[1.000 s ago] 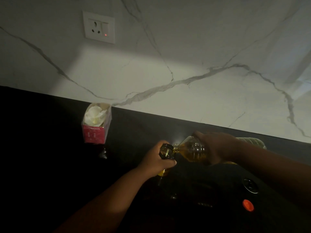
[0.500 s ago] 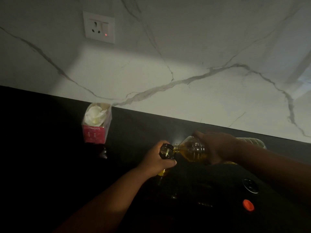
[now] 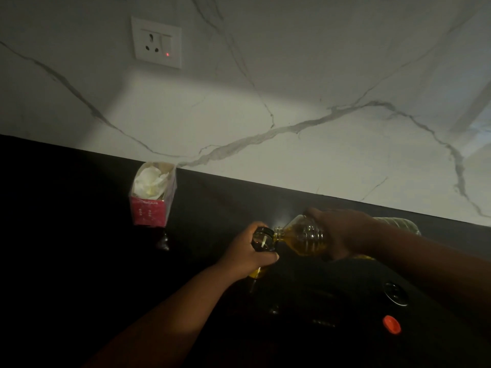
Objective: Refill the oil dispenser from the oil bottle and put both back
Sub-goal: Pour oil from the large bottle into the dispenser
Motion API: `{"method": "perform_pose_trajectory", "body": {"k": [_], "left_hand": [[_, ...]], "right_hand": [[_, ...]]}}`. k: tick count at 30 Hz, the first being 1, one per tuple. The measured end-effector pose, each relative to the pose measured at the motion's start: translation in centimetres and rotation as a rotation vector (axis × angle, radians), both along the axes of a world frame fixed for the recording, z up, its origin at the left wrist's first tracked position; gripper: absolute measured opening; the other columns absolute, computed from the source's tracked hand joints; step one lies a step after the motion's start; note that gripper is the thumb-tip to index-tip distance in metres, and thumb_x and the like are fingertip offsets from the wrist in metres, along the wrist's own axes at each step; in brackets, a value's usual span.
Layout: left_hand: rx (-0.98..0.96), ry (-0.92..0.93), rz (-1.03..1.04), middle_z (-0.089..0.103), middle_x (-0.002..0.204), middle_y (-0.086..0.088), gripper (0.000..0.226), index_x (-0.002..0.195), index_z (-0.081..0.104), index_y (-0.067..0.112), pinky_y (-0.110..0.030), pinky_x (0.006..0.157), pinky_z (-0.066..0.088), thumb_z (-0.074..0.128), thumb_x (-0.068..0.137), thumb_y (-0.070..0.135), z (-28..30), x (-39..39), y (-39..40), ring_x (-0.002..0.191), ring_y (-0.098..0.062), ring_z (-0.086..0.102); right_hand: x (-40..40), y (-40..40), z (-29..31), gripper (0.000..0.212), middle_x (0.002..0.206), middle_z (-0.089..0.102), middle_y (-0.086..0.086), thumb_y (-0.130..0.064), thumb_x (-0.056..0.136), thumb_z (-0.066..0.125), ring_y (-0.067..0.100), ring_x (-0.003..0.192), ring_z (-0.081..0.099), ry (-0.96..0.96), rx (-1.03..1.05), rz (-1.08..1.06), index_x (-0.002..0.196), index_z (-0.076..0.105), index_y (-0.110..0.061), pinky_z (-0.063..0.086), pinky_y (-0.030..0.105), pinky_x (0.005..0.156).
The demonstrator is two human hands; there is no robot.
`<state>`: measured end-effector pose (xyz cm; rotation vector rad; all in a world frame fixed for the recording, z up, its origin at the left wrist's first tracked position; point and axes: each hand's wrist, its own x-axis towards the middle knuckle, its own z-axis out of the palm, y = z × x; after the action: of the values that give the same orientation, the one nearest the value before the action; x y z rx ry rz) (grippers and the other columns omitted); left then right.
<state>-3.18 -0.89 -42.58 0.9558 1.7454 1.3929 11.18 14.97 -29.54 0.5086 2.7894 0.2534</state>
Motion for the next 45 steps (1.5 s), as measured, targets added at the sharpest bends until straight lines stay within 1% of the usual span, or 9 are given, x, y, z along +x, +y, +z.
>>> {"method": "perform_pose_trajectory", "body": {"k": [6,11,13,16,22,26,33,40,45], "left_hand": [[0.005,-0.009,0.008,0.062,0.112,0.003,0.06,0.113,0.05,0.046,-0.05,0.095,0.053,0.083,0.066,0.026,0.03,0.01,0.05,0.104,-0.018,0.063],[0.004,-0.013,-0.003,0.06,0.114,0.004,0.058,0.108,0.048,0.05,-0.047,0.093,0.054,0.082,0.073,0.018,0.07,-0.04,0.02,0.104,-0.018,0.063],[-0.001,-0.018,-0.005,0.059,0.115,0.003,0.06,0.113,0.048,0.046,-0.046,0.091,0.056,0.082,0.073,0.017,0.14,-0.03,0.01,0.104,-0.018,0.063],[-0.003,-0.024,-0.009,0.058,0.116,0.002,0.062,0.119,0.048,0.041,-0.045,0.091,0.055,0.082,0.073,0.017,0.14,-0.04,-0.03,0.104,-0.018,0.062],[0.008,-0.007,0.006,0.061,0.113,0.003,0.058,0.107,0.05,0.05,-0.047,0.091,0.056,0.083,0.069,0.022,0.15,0.01,-0.07,0.102,-0.018,0.064],[0.0,-0.009,0.006,0.059,0.115,0.004,0.06,0.116,0.049,0.043,-0.047,0.093,0.054,0.083,0.071,0.019,0.13,0.02,-0.01,0.104,-0.017,0.062],[-0.005,-0.014,0.006,0.06,0.115,0.003,0.063,0.119,0.049,0.041,-0.046,0.093,0.055,0.083,0.071,0.02,0.14,0.05,-0.02,0.104,-0.017,0.063],[0.008,0.003,0.01,0.062,0.112,0.004,0.056,0.108,0.05,0.048,-0.042,0.089,0.056,0.083,0.071,0.019,0.12,0.04,0.0,0.102,-0.016,0.063],[0.0,0.005,0.02,0.061,0.115,0.002,0.064,0.123,0.051,0.036,-0.045,0.093,0.055,0.083,0.07,0.02,0.04,0.09,0.01,0.103,-0.016,0.063]], "right_hand": [[-0.09,-0.05,0.08,0.096,0.117,0.062,0.002,-0.046,0.059,0.082,0.021,0.102,0.062,0.0,0.006,0.003,0.136,0.029,-0.028,0.051,0.031,0.082],[-0.07,0.11,-0.02,0.094,0.115,0.062,0.002,-0.045,0.059,0.081,0.021,0.1,0.063,0.005,0.001,0.001,0.134,0.028,-0.028,0.052,0.031,0.081],[-0.05,0.13,-0.09,0.094,0.113,0.063,0.001,-0.046,0.058,0.081,0.02,0.098,0.063,0.007,0.01,0.007,0.133,0.027,-0.028,0.052,0.03,0.079],[-0.05,0.12,-0.08,0.095,0.115,0.062,0.002,-0.047,0.058,0.081,0.02,0.1,0.063,0.004,-0.006,0.0,0.134,0.027,-0.028,0.052,0.032,0.082],[0.03,-0.1,0.02,0.096,0.117,0.061,0.001,-0.047,0.059,0.081,0.02,0.102,0.062,0.012,0.005,-0.001,0.137,0.027,-0.028,0.047,0.027,0.08],[0.01,-0.08,0.05,0.094,0.117,0.062,0.002,-0.047,0.058,0.081,0.02,0.102,0.062,0.012,-0.001,0.004,0.134,0.029,-0.028,0.053,0.034,0.084],[0.02,-0.16,0.18,0.092,0.114,0.062,0.001,-0.047,0.058,0.081,0.019,0.097,0.062,0.011,-0.004,0.003,0.132,0.031,-0.028,0.049,0.029,0.077],[0.03,0.07,-0.01,0.097,0.115,0.062,0.002,-0.046,0.056,0.083,0.02,0.099,0.062,-0.002,-0.001,-0.001,0.133,0.027,-0.028,0.052,0.032,0.081],[-0.1,0.03,-0.1,0.095,0.116,0.062,0.003,-0.043,0.059,0.083,0.021,0.1,0.062,-0.019,0.015,-0.002,0.135,0.028,-0.026,0.05,0.029,0.078]]}}
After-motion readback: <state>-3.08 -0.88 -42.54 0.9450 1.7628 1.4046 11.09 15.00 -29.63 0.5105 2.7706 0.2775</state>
